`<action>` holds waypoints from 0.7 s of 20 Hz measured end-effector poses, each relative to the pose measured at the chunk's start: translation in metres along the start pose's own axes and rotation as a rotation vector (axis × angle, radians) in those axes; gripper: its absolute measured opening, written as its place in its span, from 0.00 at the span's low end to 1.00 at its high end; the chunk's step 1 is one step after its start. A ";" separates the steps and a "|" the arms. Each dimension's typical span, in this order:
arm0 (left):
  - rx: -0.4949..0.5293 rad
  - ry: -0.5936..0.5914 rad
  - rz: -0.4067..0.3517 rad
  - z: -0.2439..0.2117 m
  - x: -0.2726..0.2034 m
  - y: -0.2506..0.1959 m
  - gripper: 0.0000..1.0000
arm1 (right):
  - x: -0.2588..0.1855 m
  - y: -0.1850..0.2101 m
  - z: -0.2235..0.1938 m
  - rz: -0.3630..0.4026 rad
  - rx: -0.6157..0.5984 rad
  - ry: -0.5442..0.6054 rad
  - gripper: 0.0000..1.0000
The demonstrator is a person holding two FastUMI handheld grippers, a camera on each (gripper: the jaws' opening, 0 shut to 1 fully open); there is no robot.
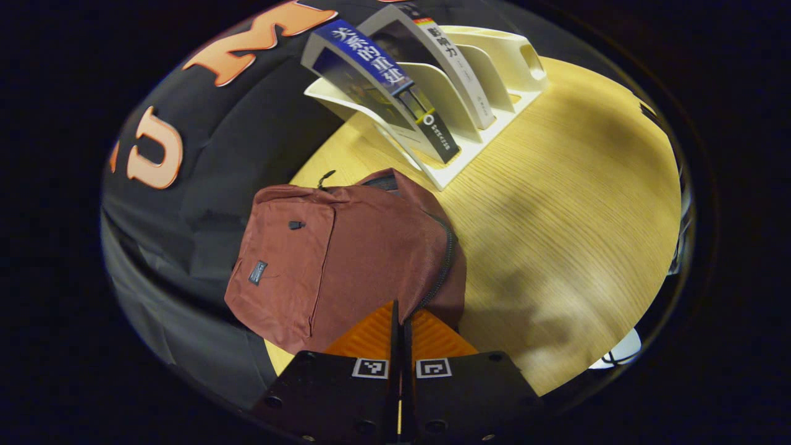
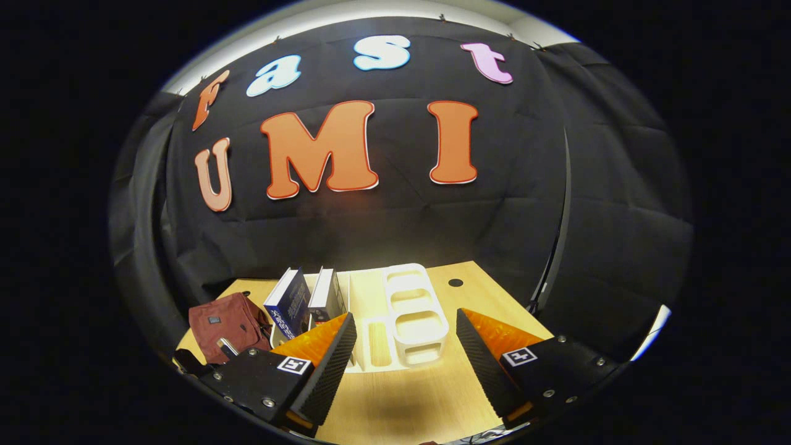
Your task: Open the schoolbag, grab two books from the bookshelf and put them into the schoolbag.
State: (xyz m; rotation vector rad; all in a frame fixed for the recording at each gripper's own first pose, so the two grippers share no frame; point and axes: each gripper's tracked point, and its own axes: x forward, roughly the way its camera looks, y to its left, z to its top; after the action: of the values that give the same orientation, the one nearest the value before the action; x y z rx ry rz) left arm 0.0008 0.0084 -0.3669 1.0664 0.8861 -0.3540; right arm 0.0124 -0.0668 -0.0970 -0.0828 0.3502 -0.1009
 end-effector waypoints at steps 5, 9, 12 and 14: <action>0.011 0.013 -0.139 0.009 -0.020 0.020 0.01 | 0.000 0.000 -0.004 0.002 -0.045 -0.014 0.96; -0.034 -0.039 -0.176 0.025 -0.060 0.067 0.01 | -0.016 0.015 -0.017 -0.005 0.016 0.017 0.96; -0.071 -0.088 -0.155 0.035 -0.092 0.116 0.01 | -0.028 0.032 -0.029 0.024 0.048 0.063 0.97; -0.113 -0.111 -0.122 0.040 -0.102 0.149 0.01 | -0.034 0.039 -0.033 0.036 0.041 0.086 0.96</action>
State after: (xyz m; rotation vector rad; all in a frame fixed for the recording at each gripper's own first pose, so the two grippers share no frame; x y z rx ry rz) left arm 0.0520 0.0280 -0.1899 0.8828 0.8630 -0.4556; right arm -0.0281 -0.0261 -0.1205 -0.0319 0.4352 -0.0760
